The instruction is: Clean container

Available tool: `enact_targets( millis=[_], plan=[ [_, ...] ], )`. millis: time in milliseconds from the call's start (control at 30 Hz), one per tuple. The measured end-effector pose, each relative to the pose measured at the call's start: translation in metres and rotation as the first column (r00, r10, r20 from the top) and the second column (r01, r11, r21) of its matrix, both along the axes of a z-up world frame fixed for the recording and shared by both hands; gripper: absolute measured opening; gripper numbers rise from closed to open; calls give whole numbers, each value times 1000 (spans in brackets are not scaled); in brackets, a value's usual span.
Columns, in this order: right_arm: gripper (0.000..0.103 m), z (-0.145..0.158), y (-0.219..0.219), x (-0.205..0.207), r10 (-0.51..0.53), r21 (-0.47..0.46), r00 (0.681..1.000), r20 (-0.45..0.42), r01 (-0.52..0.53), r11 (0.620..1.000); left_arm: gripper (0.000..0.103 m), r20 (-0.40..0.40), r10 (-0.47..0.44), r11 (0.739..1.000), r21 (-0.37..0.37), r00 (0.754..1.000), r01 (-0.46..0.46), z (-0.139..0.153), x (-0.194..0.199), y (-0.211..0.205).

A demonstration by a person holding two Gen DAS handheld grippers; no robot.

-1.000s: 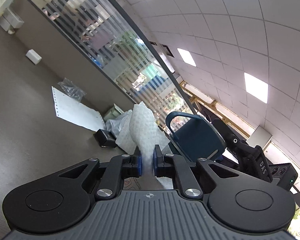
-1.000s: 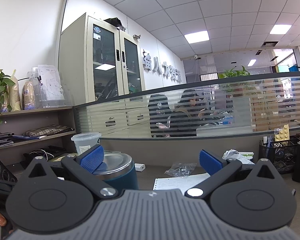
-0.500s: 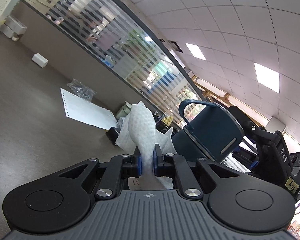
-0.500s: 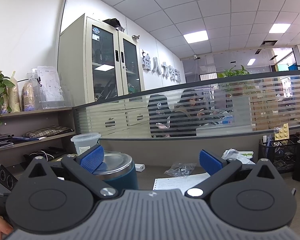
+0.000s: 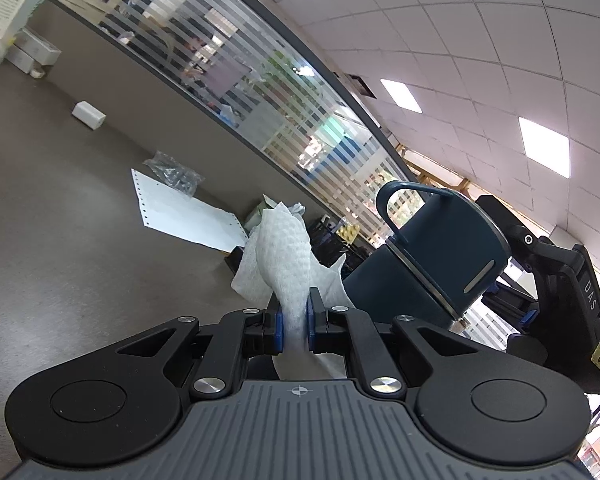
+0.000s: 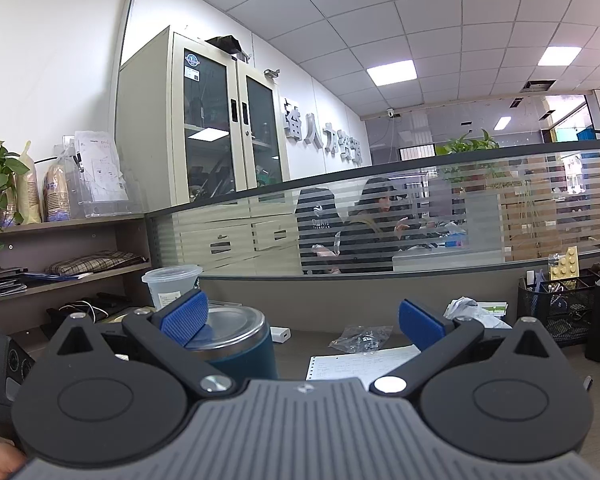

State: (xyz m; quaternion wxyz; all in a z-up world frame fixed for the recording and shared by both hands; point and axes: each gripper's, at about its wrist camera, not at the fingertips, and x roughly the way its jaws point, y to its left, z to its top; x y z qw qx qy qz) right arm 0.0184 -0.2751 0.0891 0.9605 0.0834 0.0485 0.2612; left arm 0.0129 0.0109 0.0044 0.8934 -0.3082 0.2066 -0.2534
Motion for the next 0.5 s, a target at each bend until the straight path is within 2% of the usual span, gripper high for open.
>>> enact_targets(
  millis=[367, 500],
  plan=[
    [103, 0, 0, 2, 1, -2, 1000, 1, -1, 1000, 13, -7, 2, 1000, -16, 1000, -2, -1, 1, 2],
    [103, 0, 0, 2, 0, -2, 1000, 1, 0, 1000, 13, -1, 19, 1000, 14, 1000, -19, 4, 2, -3]
  ],
)
